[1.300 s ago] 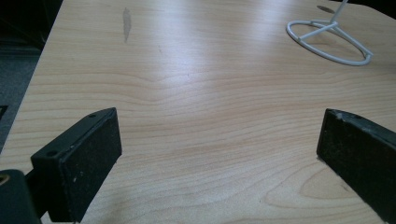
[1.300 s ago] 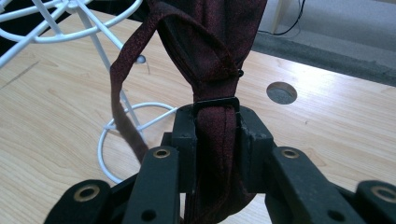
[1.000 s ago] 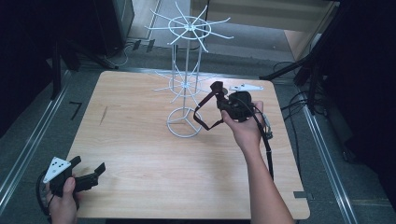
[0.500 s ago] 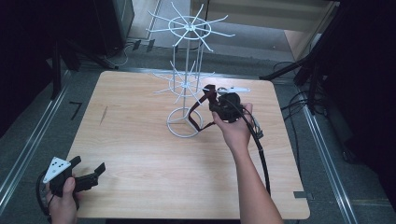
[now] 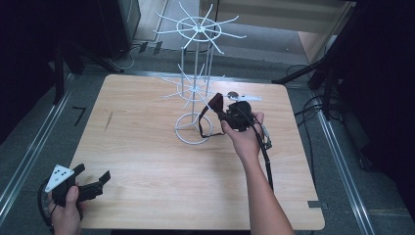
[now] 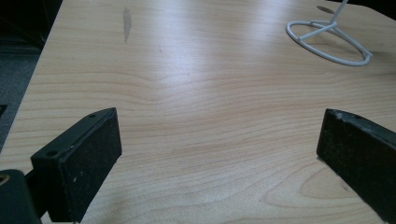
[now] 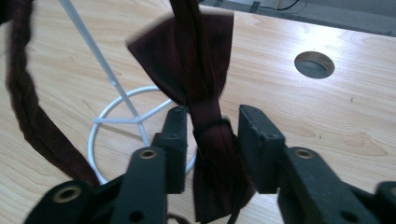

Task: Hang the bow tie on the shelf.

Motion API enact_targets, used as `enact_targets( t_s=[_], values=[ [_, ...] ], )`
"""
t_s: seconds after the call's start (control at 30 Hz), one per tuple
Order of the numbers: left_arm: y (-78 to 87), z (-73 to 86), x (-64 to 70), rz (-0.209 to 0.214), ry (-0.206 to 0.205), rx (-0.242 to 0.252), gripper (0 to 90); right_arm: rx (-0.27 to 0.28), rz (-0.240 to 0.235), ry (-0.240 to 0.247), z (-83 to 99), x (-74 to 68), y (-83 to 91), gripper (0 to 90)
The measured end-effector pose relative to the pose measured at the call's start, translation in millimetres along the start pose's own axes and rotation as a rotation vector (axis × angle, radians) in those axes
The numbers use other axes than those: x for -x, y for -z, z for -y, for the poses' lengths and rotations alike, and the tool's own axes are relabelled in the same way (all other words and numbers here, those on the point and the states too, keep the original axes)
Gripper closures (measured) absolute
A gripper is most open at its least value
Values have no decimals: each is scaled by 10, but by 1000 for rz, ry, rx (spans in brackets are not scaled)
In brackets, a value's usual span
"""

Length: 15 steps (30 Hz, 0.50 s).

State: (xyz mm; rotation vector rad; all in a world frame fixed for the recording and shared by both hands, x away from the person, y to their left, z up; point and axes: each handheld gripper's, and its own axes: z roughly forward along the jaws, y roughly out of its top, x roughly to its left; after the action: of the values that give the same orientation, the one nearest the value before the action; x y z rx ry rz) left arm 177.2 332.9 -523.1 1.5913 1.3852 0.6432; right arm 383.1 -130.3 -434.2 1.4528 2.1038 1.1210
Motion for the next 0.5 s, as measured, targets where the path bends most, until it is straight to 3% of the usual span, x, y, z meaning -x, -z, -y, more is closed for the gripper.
enact_targets(
  t_s=[0.17, 0.5],
  values=[
    [-1, 0, 3, -2, -1, -1, 4, 8, -4, -2, 28, 41, 57, 473],
    [-1, -1, 5, -1, -5, -5, 4, -8, 4, -10, 172, 235, 238, 379]
  ],
)
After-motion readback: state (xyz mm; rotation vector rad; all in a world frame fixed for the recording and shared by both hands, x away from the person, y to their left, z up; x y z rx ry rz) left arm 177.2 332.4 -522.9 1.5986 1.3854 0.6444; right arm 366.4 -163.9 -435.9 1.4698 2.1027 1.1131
